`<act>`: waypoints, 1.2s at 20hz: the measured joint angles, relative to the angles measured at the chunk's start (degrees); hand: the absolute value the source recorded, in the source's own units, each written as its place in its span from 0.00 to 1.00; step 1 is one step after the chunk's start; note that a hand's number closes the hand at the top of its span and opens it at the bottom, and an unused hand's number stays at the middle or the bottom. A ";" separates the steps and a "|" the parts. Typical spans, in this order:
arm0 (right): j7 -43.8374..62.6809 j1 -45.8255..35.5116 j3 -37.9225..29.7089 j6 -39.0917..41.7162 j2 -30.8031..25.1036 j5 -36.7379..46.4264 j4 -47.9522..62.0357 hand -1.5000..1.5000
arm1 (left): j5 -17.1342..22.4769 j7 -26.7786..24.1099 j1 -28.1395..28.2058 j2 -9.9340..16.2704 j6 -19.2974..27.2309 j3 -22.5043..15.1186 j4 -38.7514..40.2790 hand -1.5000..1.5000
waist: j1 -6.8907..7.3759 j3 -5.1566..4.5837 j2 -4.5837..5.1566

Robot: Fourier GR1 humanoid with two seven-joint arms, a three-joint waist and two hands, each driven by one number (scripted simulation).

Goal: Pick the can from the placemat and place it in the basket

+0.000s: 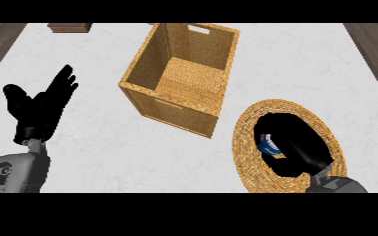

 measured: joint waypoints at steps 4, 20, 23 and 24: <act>2.33 0.62 2.96 -0.39 2.61 2.92 -0.45 1.00 | -0.33 -0.47 0.46 -0.67 -0.16 0.02 -0.14 0.50 | 0.00 -0.11 -0.09; 36.59 7.20 35.84 -20.99 14.40 -7.23 -2.58 1.00 | -0.43 0.37 -1.76 -1.14 -0.90 -1.23 0.38 0.50 | 2.92 0.79 0.55; 38.38 4.87 39.24 -28.92 12.98 -8.66 -3.03 1.00 | -0.53 0.47 -1.76 -1.19 -0.97 -1.36 0.76 0.50 | 2.65 0.66 0.15; 38.94 4.00 40.02 -31.30 12.40 -8.68 -2.96 1.00 | -0.58 0.62 -1.79 -1.16 -0.92 -1.36 0.78 0.50 | 2.57 0.62 -0.06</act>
